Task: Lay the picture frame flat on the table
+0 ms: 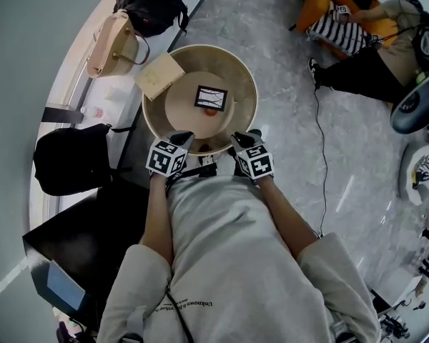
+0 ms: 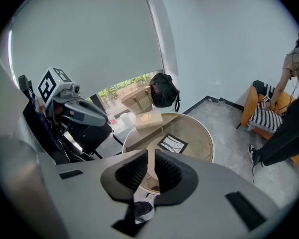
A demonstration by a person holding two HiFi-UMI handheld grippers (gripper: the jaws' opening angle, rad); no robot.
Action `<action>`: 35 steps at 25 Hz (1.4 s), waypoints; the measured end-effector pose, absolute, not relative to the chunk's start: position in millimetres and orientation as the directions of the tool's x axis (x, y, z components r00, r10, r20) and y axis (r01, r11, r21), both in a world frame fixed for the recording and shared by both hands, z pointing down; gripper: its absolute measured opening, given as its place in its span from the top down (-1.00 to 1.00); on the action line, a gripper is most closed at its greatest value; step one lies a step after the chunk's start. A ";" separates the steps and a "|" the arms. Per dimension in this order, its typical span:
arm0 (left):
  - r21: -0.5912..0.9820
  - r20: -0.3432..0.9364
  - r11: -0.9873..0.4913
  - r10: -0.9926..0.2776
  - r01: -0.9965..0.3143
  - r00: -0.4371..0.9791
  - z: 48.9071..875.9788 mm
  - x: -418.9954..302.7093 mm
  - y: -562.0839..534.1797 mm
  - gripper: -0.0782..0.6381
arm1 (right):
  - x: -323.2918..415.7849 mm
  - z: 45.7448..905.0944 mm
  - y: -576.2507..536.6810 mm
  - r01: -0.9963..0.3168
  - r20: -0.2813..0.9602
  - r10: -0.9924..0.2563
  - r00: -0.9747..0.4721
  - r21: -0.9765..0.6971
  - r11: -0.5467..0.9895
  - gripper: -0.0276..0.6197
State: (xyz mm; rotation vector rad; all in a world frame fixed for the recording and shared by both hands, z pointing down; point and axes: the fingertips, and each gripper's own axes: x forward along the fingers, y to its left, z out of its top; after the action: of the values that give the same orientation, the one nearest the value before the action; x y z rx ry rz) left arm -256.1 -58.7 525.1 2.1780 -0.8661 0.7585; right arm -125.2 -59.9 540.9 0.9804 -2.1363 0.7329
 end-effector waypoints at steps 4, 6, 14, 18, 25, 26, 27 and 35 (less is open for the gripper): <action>0.368 0.699 -0.550 -0.368 -0.750 0.613 523.4 -258.7 -54.7 0.72 | -127.6 540.4 -56.4 -0.793 0.750 -0.421 -0.510 -0.222 0.567 0.78; 0.369 0.701 -0.545 -0.369 -0.753 0.610 522.9 -259.2 -54.5 0.72 | -128.1 539.0 -57.1 -0.792 0.744 -0.419 -0.521 -0.238 0.563 0.80; 0.375 0.692 -0.533 -0.382 -0.758 0.612 521.8 -265.5 -57.5 0.72 | -125.2 538.5 -56.4 -0.814 0.736 -0.430 -0.522 -0.280 0.509 0.81; 0.380 0.685 -0.519 -0.398 -0.766 0.610 519.7 -273.0 -63.0 0.72 | -122.6 537.4 -56.8 -0.822 0.739 -0.435 -0.515 -0.282 0.495 0.81; 0.378 0.679 -0.469 -0.445 -0.798 0.583 516.4 -296.0 -75.3 0.72 | -117.4 535.8 -59.4 -0.829 0.740 -0.441 -0.508 -0.279 0.485 0.81; 0.378 0.678 -0.465 -0.450 -0.801 0.581 515.7 -297.6 -76.5 0.72 | -116.7 535.8 -59.8 -0.829 0.740 -0.441 -0.508 -0.280 0.484 0.81; 0.377 0.678 -0.461 -0.453 -0.803 0.578 515.2 -298.7 -77.4 0.72 | -116.1 535.7 -60.1 -0.829 0.740 -0.441 -0.508 -0.281 0.484 0.81; 0.381 0.683 -0.448 -0.453 -0.809 0.573 514.8 -297.8 -77.8 0.72 | -111.2 530.3 -63.0 -0.829 0.737 -0.440 -0.513 -0.293 0.476 0.81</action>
State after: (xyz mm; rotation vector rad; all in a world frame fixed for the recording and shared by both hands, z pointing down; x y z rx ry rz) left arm -297.8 -77.8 514.8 2.1015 -1.0030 0.6489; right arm -111.2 -63.0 530.3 1.0460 -2.1424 0.8694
